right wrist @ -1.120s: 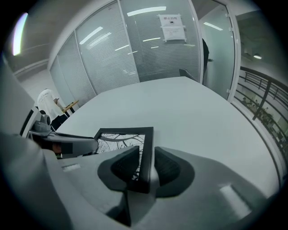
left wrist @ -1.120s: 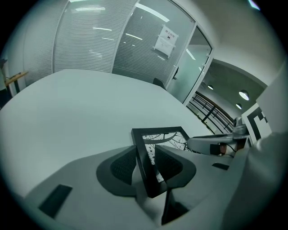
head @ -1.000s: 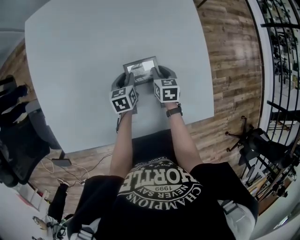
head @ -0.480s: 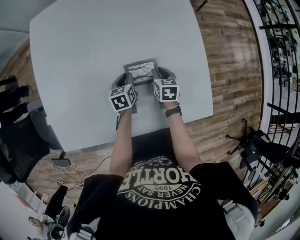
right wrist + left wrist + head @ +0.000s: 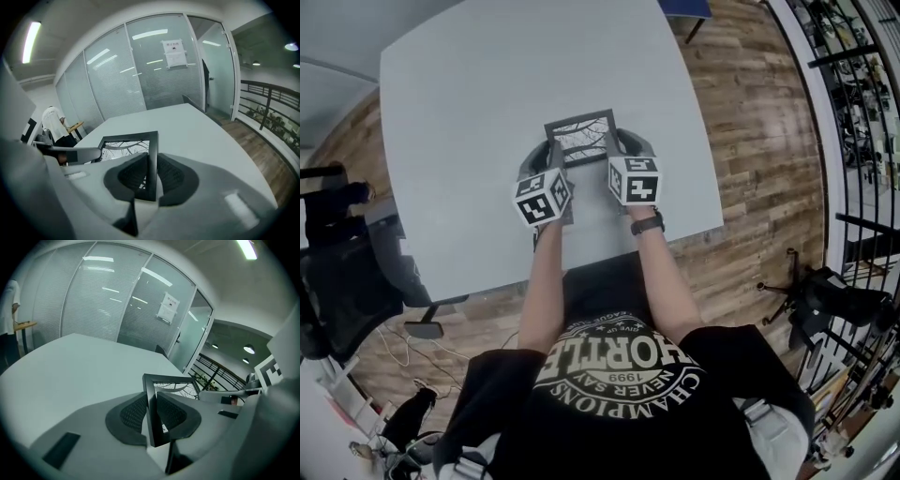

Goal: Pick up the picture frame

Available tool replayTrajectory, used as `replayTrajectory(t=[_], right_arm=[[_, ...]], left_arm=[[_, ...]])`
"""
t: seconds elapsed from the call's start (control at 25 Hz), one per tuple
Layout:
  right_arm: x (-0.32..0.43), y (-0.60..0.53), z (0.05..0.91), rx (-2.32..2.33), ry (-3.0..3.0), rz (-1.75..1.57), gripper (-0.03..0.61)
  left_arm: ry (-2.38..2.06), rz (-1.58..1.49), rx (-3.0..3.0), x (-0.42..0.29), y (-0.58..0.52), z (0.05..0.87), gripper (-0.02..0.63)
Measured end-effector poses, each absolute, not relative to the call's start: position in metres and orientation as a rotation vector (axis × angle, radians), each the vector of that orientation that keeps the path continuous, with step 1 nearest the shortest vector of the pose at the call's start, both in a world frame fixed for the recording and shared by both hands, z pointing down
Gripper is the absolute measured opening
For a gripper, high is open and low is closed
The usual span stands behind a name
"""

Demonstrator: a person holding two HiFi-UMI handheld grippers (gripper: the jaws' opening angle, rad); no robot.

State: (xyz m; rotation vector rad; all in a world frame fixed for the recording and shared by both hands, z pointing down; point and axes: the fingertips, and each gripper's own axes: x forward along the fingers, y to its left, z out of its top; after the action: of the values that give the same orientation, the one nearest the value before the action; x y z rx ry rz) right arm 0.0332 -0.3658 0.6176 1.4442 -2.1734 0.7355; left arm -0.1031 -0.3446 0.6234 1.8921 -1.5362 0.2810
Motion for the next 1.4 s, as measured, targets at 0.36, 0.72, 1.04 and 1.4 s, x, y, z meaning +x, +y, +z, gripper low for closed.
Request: replayTrajectory(t=[0.36, 0.72, 1.04, 1.4], right_arm=[[0.029, -0.336, 0.534, 1.541, -2.337, 0.606, 0.064], [0.022, -0.307, 0.450, 1.604, -2.482, 0.434, 0.064], [0.011, -0.280, 0.375, 1.667, -2.587, 0.276, 0.064], [-0.001, -0.248, 0.298, 1.726, -2.705, 0.087, 0.064]], left_arm=[[-1.621, 0.176, 2.043, -0.109, -0.315, 0.535, 0.074], [-1.720, 0.075, 2.176, -0.116, -0.283, 0.452, 0.074], [-1.813, -0.021, 2.283, -0.127, -0.255, 0.376, 0.074], [-1.897, -0.168, 2.381, -0.141, -0.225, 0.303, 0.074]])
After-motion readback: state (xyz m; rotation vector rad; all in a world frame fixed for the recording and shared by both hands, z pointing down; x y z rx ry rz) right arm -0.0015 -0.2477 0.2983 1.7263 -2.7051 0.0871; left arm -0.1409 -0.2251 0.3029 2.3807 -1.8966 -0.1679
